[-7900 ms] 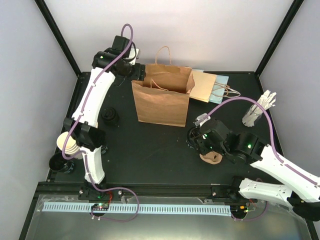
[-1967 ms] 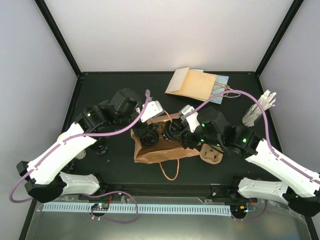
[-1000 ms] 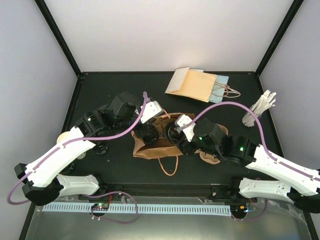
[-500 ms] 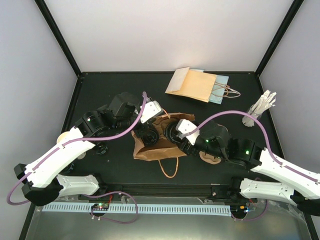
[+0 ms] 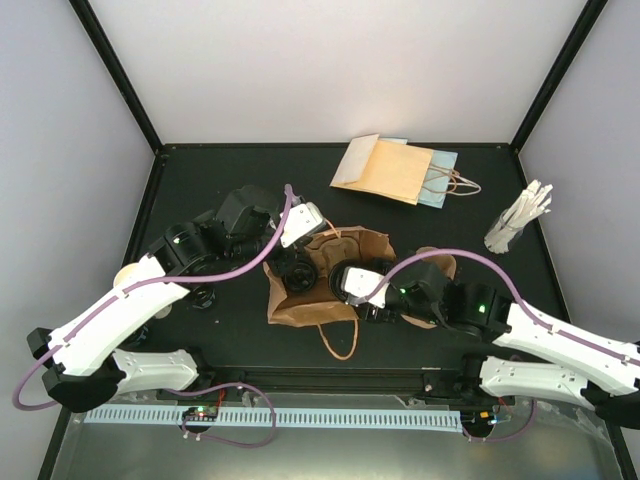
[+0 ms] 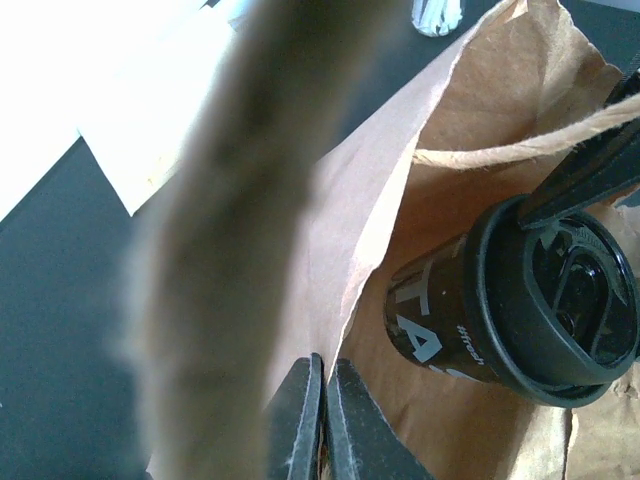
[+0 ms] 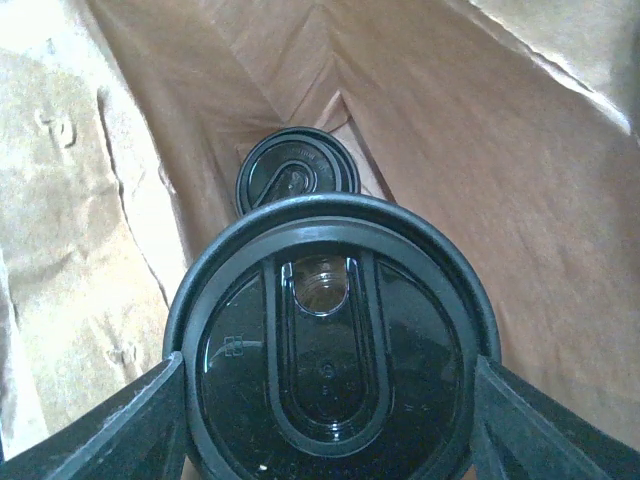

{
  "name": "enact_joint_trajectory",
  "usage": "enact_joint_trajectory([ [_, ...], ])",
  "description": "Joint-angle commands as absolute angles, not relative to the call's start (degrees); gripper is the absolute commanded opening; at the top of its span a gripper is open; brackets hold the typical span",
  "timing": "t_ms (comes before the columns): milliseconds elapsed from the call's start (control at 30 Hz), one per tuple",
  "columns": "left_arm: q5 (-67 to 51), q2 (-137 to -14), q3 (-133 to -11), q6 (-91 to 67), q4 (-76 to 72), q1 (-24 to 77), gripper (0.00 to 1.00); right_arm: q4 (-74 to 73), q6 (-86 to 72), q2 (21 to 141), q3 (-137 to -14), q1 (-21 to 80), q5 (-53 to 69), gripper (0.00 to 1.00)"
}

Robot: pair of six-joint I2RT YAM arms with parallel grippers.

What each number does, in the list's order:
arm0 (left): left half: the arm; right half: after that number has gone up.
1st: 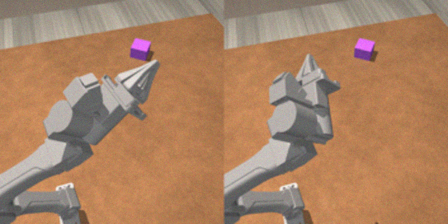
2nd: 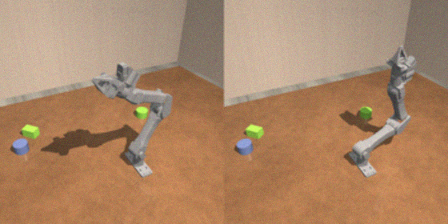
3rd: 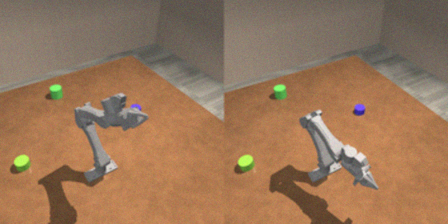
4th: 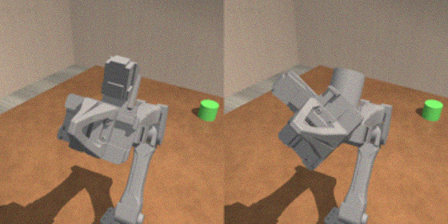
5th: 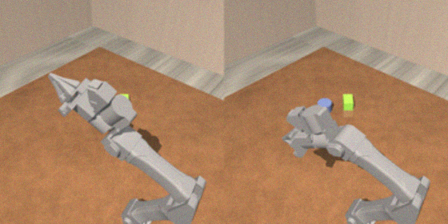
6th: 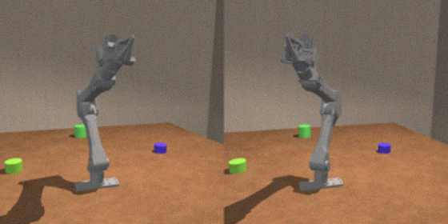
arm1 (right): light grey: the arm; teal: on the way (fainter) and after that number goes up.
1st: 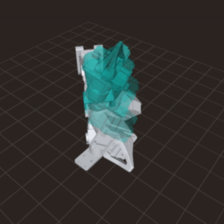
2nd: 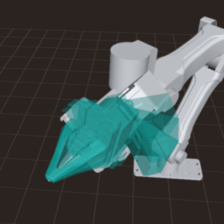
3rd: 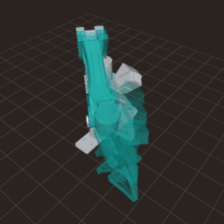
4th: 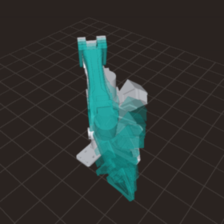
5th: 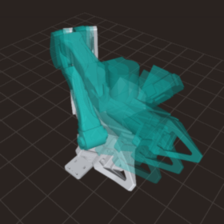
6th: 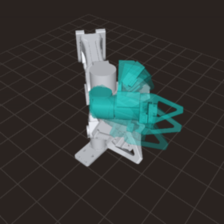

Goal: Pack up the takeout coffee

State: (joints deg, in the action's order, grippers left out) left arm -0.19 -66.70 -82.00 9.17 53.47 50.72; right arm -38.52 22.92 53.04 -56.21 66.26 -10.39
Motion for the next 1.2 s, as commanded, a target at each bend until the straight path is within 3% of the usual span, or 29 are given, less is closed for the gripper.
enact_joint_trajectory([
  [0,-0.3,-65.61,-81.81,8.05,51.83,51.37,0.02,-36.94,31.51,50.72,-55.42,66.64,-8.55,0.43],
  [533,-4.44,-64.33,-78.64,4.43,50.45,56.32,0.02,-41.76,37.5,55.37,-51.24,73.91,-13.96,0.4],
  [867,-3.21,-63.32,-76.29,0.52,50.13,61.29,0.01,-34.86,35.16,55.2,-47.4,76.82,-27.54,0.41],
  [1167,-2.99,-62.27,-76.35,-0.71,49.59,62.44,0.02,-28.96,38.31,55.62,-44.85,76.71,-29.4,0.41],
])
